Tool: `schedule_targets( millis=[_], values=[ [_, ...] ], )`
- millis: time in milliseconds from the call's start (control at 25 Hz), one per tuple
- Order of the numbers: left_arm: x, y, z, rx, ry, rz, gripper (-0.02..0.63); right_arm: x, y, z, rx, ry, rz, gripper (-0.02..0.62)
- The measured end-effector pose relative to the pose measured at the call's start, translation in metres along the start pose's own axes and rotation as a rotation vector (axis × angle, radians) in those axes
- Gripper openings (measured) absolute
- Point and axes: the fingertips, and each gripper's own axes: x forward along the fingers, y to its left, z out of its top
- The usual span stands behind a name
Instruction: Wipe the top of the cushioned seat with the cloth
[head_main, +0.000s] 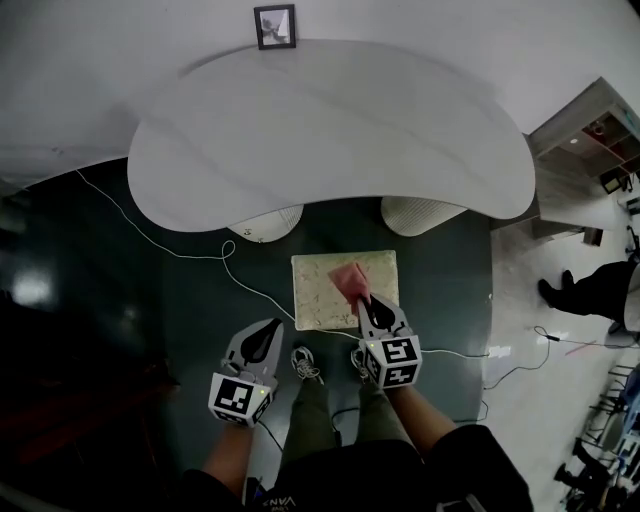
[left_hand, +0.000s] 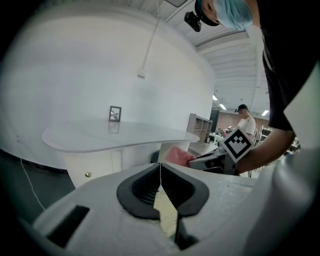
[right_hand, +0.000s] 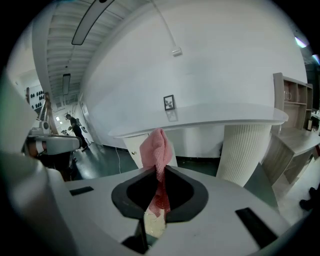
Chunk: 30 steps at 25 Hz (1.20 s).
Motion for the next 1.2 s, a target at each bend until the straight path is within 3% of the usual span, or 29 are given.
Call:
schedule_targets(
  millis=[480,720,1200],
  values=[
    [0.025,0.029,-0.051,-0.032,0.025,-0.050,0.020,0.076,0.003,-0.083,0.032,0.096,-0.069,0.035],
    [0.026,0.056,-0.080,-0.049,0.041,-0.047,0.020,0.125,0.018,-0.129,0.029,0.161,-0.065,0.036],
    [0.030,0.093,-0.139,-0.115,0.083,0.013,0.020,0.226,0.043,-0.194,-0.032,0.257,-0.035,0.035]
  ],
)
